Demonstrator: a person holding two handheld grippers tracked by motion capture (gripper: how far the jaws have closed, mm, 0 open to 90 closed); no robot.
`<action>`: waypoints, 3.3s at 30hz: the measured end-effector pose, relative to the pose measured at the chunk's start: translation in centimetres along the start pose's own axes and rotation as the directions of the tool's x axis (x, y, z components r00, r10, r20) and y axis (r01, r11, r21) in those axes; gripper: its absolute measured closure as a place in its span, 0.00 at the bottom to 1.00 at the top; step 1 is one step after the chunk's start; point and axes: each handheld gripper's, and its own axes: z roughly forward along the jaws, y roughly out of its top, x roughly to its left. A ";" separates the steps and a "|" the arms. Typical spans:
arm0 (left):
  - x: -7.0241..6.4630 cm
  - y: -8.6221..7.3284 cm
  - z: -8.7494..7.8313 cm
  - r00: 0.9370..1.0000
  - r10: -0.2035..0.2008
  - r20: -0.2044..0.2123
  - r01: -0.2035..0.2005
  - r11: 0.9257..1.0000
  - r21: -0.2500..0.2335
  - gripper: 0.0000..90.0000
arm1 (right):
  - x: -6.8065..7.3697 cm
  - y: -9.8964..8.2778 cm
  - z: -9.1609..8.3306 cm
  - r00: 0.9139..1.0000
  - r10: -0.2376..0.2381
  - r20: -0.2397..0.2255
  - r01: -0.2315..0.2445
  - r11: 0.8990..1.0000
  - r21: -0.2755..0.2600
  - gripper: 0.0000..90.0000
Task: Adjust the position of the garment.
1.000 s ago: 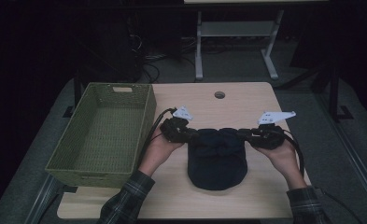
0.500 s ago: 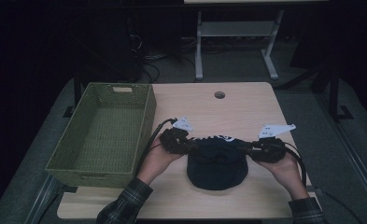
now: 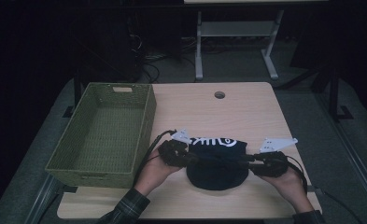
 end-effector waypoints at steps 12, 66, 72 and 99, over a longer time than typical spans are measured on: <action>-1.5 -2.1 0.6 1.000 -0.004 0.026 0.002 0.998 0.057 0.84 | 1.8 -1.7 0.3 0.999 0.004 -0.044 -0.003 0.999 0.034 0.68; 4.9 2.9 5.7 0.991 -0.069 -0.112 0.072 0.997 0.022 1.00 | 2.2 -1.8 3.1 0.998 -0.025 -0.062 0.029 0.998 0.060 1.00; 2.3 2.4 3.2 0.996 -0.020 -0.092 0.023 0.999 0.030 1.00 | 0.5 -0.8 1.8 1.000 0.000 0.028 0.000 1.000 0.005 1.00; 2.4 -0.2 2.2 0.983 -0.119 -0.139 0.129 0.990 0.064 0.54 | -1.9 -3.0 1.2 0.975 0.074 0.208 -0.076 0.997 0.003 0.55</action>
